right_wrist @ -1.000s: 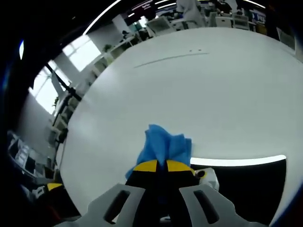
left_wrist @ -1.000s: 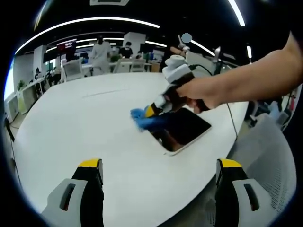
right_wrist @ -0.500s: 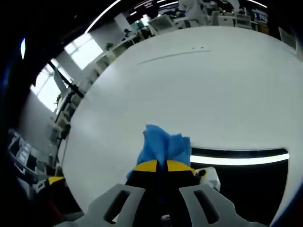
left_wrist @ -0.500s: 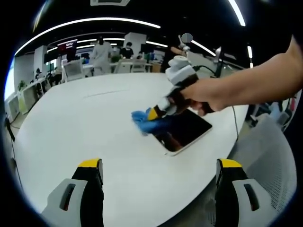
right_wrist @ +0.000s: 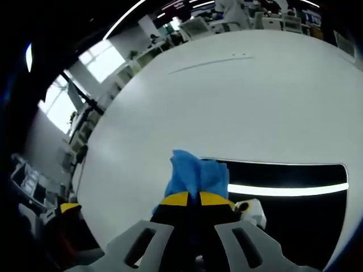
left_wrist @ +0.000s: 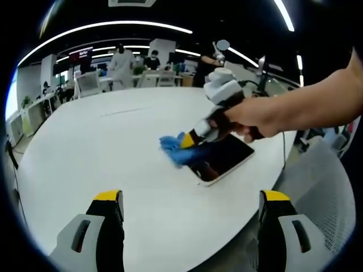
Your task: Wipe the mirror surface with the cleaning cloth until all visible marks leave the cleaned area.
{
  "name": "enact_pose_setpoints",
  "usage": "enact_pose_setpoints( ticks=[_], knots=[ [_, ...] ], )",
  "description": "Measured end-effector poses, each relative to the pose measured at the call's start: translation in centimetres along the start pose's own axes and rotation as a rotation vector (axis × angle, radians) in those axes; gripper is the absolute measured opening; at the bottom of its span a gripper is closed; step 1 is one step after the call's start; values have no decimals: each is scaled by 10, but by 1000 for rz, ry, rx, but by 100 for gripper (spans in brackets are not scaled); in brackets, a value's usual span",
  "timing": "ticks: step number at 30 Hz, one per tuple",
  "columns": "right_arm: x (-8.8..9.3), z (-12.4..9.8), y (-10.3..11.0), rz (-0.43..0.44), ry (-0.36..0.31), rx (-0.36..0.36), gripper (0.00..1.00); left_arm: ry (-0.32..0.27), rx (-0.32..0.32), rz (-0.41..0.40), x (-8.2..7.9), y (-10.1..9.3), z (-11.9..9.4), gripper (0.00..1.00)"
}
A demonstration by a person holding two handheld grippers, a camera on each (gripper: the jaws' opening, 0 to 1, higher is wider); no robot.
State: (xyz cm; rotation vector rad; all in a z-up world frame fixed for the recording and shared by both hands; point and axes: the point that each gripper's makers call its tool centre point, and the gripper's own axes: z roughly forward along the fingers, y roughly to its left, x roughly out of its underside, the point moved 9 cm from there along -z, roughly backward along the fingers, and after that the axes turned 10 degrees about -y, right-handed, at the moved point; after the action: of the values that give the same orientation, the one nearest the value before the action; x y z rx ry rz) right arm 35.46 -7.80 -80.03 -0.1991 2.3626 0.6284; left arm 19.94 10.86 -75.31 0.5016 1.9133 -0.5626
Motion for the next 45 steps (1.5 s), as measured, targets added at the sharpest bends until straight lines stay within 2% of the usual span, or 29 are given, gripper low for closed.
enact_pose_setpoints(
  ticks=[11, 45],
  knots=[
    [11, -7, 3, 1, 1, -13, 0, -3, -1, -2, 0, 0, -1, 99],
    [14, -13, 2, -30, 14, -41, 0, -4, -2, 0, 1, 0, 0, 99]
  ],
)
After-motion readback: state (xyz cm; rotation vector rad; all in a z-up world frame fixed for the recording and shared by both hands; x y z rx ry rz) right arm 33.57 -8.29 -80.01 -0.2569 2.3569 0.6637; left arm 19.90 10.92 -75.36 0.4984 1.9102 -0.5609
